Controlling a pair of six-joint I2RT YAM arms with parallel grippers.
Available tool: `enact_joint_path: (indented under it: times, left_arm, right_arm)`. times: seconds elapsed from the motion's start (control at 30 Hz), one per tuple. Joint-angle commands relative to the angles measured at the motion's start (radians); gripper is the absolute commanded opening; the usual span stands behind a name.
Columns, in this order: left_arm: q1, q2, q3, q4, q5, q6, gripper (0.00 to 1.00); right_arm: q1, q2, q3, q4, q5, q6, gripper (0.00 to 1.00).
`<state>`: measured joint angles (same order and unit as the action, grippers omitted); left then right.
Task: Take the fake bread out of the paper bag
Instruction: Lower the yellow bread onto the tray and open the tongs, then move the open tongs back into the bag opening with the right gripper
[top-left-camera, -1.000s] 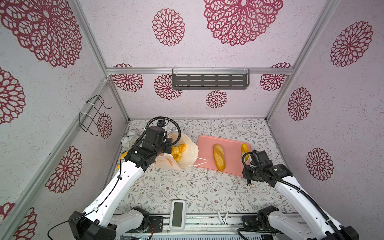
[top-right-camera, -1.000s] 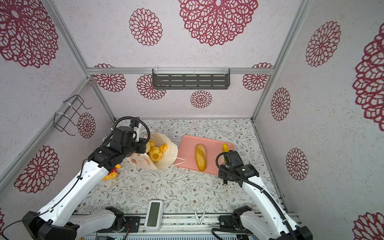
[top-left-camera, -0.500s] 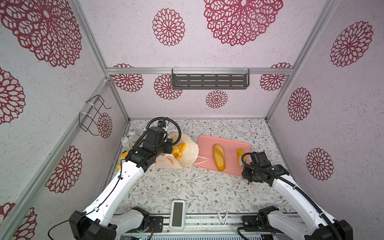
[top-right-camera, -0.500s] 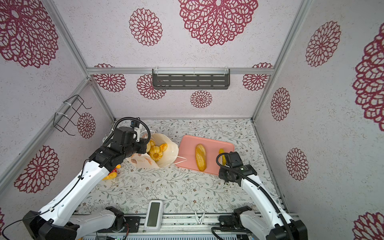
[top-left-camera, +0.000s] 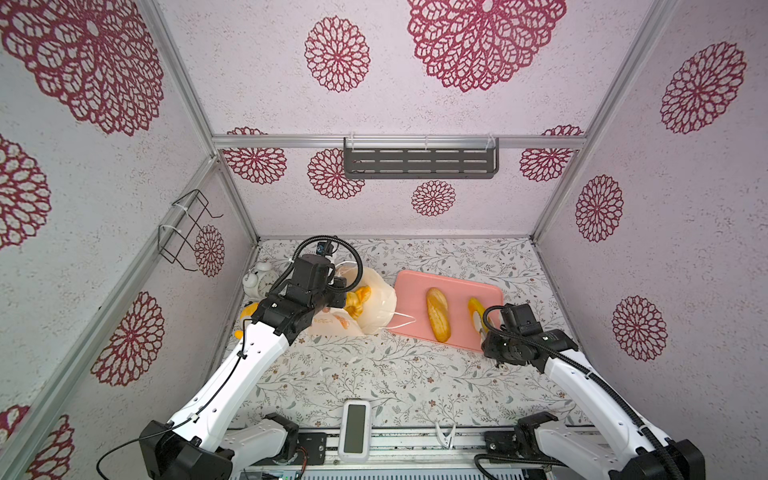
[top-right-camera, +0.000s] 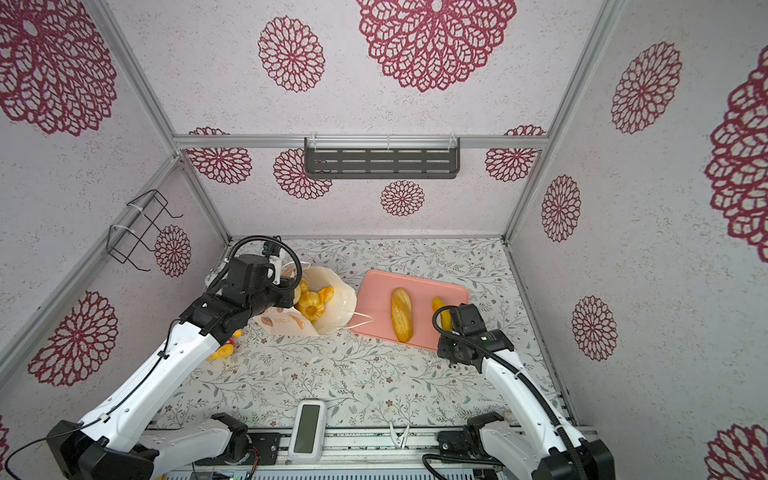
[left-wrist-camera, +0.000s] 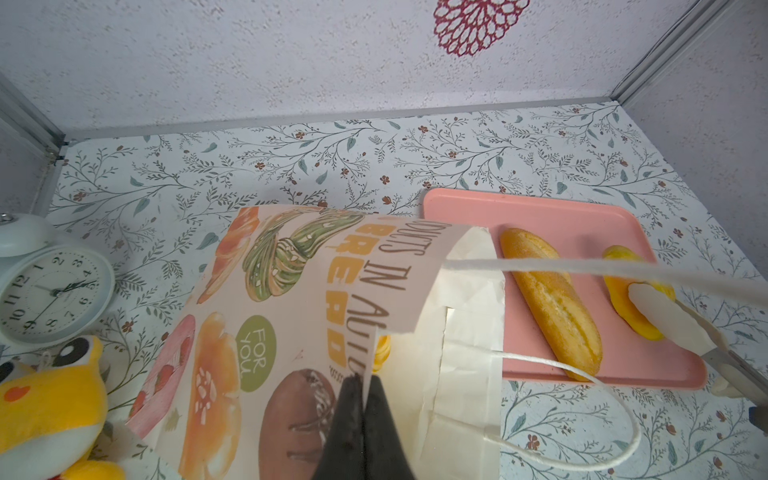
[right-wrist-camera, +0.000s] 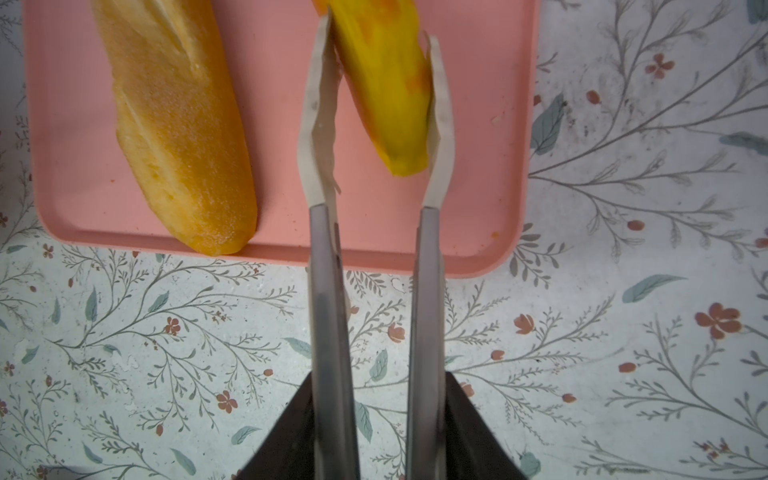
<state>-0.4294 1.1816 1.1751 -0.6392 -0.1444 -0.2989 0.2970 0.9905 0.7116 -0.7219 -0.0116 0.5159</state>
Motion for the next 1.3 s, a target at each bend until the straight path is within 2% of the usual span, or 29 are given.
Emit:
enact_joint_path:
  times: [0.0, 0.43, 0.73, 0.83, 1.07, 1.27]
  left_arm:
    - [0.007, -0.017, -0.012, 0.023, -0.008, 0.012, 0.0]
    - [0.007, -0.014, -0.012, 0.023, -0.008, 0.014, 0.0]
    - [0.007, -0.012, -0.011, 0.029, 0.0, 0.007, 0.0]
    - [0.007, -0.011, -0.012, 0.029, 0.002, 0.006, 0.0]
    - [0.007, -0.022, -0.011, 0.03, 0.014, 0.011, 0.0]
    - [0.007, -0.038, -0.024, 0.053, 0.049, 0.022, 0.0]
  right_arm:
    - [-0.003, -0.033, 0.023, -0.015, 0.002, -0.006, 0.48]
    - [-0.003, -0.063, 0.096, -0.043, -0.007, -0.016, 0.49]
    - [-0.003, -0.071, 0.228, -0.096, -0.016, -0.057, 0.49]
    - [-0.002, -0.078, 0.272, -0.07, -0.085, -0.075, 0.49]
    - [0.012, -0.033, 0.376, 0.003, -0.352, -0.069, 0.46]
    - [0.136, 0.018, 0.426, 0.101, -0.466, -0.034, 0.45]
